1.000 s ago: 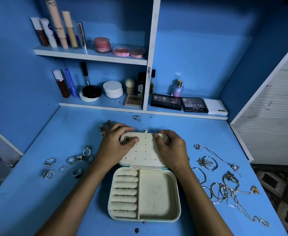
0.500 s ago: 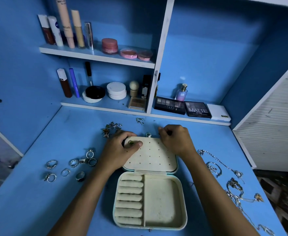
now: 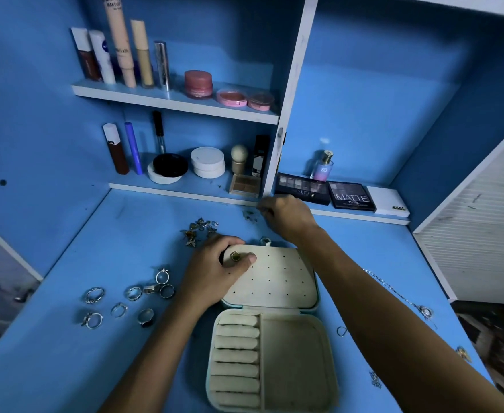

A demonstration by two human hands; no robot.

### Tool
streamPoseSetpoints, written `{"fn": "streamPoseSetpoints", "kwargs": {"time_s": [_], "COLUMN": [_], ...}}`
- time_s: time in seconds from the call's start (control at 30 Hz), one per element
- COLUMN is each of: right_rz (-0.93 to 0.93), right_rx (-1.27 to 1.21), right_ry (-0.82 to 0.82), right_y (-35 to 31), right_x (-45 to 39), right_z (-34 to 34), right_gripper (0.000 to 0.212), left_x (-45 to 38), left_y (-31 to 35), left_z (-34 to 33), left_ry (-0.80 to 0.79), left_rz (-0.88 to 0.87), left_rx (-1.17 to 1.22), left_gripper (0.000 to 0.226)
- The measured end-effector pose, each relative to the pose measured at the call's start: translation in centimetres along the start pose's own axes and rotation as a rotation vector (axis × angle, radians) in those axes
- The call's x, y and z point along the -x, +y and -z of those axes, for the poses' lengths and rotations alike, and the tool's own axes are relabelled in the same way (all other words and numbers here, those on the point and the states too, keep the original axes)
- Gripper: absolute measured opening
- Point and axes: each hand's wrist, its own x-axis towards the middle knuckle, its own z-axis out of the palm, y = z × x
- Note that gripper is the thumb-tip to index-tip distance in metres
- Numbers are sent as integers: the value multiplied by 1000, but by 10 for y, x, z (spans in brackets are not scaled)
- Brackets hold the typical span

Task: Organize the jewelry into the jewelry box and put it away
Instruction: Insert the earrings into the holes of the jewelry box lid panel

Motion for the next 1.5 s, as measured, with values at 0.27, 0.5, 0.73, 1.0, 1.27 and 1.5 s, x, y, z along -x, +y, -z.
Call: {"fn": "streamPoseSetpoints", "kwargs": {"time_s": [0.27, 0.5, 0.73, 1.0, 1.27, 1.5], "right_rz": [58, 9, 4, -136, -285, -292], "right_rx": [187, 239, 50, -550, -955, -1070], "right_ry": [39, 56, 57, 65, 89, 94], "right_y": [-5, -9, -1, 10, 22, 27], "right_x": [-8, -8, 1, 27, 51, 63], "right_z": [-3, -7, -4, 12, 27, 37], "right_gripper": [32, 25, 16, 5, 17, 13], "left_x": [0, 0, 1, 1, 3, 12], "left_y": [-1, 0, 1, 5, 13, 35], "left_z": [0, 0, 1, 3, 6, 18], "left_ry": [-3, -5, -6, -28, 2, 84], "left_rz": [-6, -7, 0, 41, -8, -162], "left_rx": [-1, -17, -9, 15, 23, 9], "left_gripper": [28, 28, 27, 26, 27, 27]}}
